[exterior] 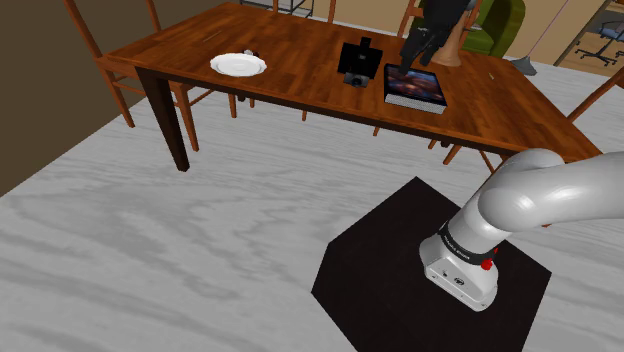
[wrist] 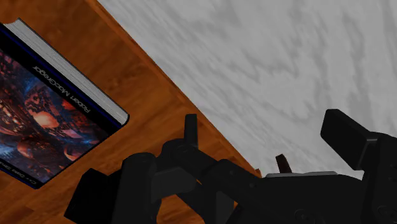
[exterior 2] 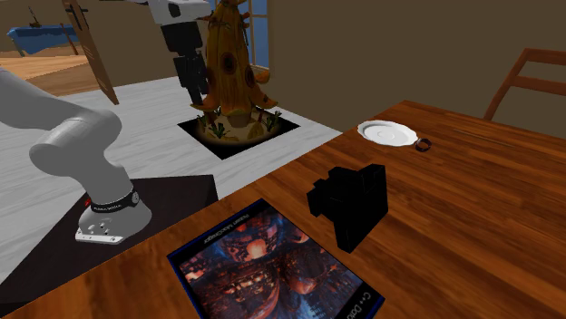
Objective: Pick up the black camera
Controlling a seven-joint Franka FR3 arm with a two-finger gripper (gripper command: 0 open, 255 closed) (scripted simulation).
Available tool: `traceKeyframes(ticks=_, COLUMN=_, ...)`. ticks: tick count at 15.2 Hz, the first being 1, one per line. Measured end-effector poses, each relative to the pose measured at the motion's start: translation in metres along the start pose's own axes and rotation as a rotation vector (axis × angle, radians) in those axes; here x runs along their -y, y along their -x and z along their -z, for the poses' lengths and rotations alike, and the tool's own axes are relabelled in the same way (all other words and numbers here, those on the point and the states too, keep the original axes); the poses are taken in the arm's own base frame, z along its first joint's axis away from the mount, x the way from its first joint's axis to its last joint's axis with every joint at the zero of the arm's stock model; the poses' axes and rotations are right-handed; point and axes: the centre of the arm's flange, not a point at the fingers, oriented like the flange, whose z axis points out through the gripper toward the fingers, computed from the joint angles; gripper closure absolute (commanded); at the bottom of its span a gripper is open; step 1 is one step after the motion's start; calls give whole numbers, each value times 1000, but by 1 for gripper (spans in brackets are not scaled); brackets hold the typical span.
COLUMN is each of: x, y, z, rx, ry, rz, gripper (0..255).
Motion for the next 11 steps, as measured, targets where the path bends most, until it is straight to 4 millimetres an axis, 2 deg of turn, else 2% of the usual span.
traceKeyframes(ticks=1, x=0, y=0, z=0, rx=0, ry=0, rz=0, gripper=0)
traceKeyframes(ticks=3, x=-4, y=-12, z=-6, rx=-4, ry=8, rz=-18, gripper=0)
traceKeyframes(ticks=8, x=-23, y=-64, z=-30, rx=-21, ry=38, rz=-89, gripper=0)
traceKeyframes(ticks=11, x=-41, y=-95, z=-47, rx=-31, ry=57, rz=-134, gripper=0)
